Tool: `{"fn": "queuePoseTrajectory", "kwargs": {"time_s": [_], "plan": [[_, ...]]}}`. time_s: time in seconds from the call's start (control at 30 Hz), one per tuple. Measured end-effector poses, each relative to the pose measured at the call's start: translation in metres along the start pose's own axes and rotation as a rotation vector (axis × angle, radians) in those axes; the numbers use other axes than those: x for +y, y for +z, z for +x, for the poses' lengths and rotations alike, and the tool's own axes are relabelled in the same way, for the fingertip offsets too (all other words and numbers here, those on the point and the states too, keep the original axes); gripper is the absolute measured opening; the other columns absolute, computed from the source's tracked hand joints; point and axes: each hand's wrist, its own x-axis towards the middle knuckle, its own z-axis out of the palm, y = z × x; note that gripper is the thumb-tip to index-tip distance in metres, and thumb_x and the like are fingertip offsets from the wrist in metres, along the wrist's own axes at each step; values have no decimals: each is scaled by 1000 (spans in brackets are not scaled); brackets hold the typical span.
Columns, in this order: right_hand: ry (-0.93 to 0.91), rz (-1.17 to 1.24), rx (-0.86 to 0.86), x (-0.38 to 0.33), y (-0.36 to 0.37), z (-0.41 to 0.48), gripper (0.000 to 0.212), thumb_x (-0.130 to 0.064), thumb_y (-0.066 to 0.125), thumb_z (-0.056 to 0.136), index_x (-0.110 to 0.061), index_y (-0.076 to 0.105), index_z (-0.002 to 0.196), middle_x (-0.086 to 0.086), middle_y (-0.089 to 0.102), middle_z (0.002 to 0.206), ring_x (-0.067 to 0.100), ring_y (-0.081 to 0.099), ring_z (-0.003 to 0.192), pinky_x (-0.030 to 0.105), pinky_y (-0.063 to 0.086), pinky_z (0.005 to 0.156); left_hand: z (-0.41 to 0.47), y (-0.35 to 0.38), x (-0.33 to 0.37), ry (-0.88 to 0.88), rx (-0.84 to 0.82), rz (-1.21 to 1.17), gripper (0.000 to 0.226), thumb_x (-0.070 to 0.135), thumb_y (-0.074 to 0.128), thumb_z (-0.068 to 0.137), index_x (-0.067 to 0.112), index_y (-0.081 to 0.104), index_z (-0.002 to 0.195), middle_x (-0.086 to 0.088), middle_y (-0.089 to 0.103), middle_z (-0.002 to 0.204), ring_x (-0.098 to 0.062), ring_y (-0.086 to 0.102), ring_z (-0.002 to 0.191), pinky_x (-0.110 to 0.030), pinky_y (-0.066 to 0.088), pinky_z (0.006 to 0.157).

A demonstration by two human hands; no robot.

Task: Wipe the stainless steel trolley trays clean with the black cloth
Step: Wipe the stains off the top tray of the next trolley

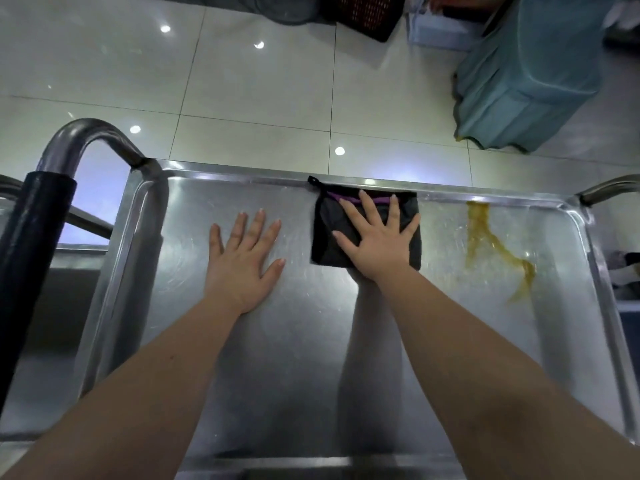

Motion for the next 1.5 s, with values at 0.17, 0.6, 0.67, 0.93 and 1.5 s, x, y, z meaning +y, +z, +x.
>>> {"fn": "queuePoseTrajectory", "kwargs": {"time_s": [0.17, 0.6, 0.67, 0.93, 1.5], "plan": [[245, 39, -41, 110, -8, -14, 76, -84, 1, 78, -56, -2, 149, -19, -12, 162, 35, -13, 148, 72, -7, 109, 2, 0, 3, 11, -1, 16, 66, 64, 8, 92, 44, -2, 154, 7, -2, 165, -23, -3, 151, -58, -6, 117], [189, -105, -41, 113, -12, -14, 73, -78, -8, 82, -50, -11, 150, -7, -14, 164, 46, -22, 143, 70, -20, 106, 70, -10, 151, 23, -19, -23, 62, 51, 7, 100, 31, -9, 156, 1, -17, 163, -22, -19, 149, -55, -18, 114], [171, -135, 1, 112, -9, -13, 73, -75, -8, 84, -47, -9, 151, -3, -8, 165, 45, -20, 144, 68, -18, 108, 73, 2, 162, 27, -37, 16, 61, 53, 5, 100, 33, -12, 155, 3, -18, 163, -23, -21, 148, -61, -17, 113], [97, 22, 28, 125, -1, -9, 70, -77, -1, 84, -53, -5, 149, -4, -5, 165, 36, -19, 147, 63, -21, 110, 75, 13, 162, 16, 2, 14, 59, 60, -4, 95, 43, -19, 150, 11, -23, 160, -24, -20, 149, -61, -13, 114], [-15, -25, -4, 118, -3, -3, 71, -74, -3, 82, -51, -9, 149, -8, -16, 163, 41, -22, 145, 65, -14, 111, 76, 8, 162, 7, 10, -11, 60, 59, 5, 96, 45, -13, 152, 10, -15, 163, -23, -14, 150, -62, -9, 114]]}}
